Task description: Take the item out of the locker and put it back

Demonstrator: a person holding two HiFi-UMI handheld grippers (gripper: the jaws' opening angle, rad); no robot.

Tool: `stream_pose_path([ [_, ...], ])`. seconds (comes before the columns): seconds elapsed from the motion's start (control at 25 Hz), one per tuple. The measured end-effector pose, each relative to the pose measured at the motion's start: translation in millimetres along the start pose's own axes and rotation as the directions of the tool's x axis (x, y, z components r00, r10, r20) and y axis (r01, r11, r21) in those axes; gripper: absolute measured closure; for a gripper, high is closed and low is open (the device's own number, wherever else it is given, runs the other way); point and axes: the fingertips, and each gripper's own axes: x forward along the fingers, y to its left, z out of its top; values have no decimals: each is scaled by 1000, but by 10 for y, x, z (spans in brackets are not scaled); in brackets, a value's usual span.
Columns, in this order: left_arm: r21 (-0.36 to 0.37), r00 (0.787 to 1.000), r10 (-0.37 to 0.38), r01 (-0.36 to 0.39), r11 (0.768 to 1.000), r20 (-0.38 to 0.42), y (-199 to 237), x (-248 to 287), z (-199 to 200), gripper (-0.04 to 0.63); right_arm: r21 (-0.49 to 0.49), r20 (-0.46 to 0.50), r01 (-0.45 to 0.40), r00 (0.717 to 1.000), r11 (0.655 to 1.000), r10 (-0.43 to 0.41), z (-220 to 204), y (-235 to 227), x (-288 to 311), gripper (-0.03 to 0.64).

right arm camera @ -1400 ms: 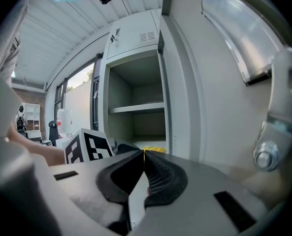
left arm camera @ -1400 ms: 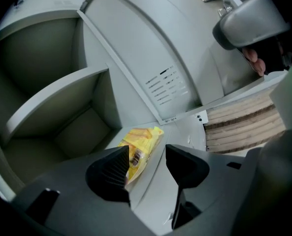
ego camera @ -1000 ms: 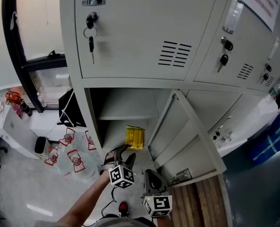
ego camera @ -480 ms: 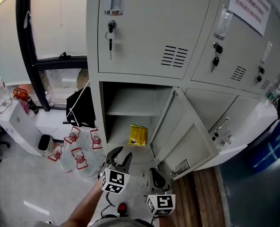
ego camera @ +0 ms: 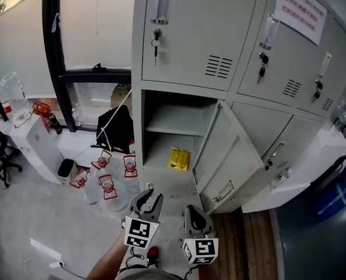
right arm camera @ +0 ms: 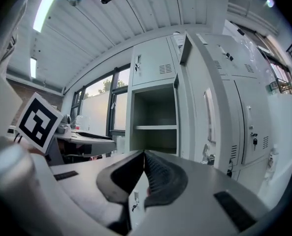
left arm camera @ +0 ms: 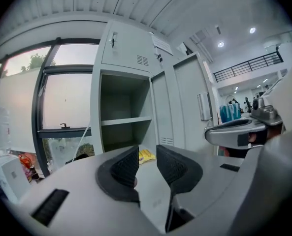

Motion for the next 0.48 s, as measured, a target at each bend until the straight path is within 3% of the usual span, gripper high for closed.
stream_pose_path([
  [0.48, -54, 994, 114, -114, 992, -1, -375, -1107, -142, 534, -8, 28, -91, 995, 996, 91, -30, 372, -741, 598],
])
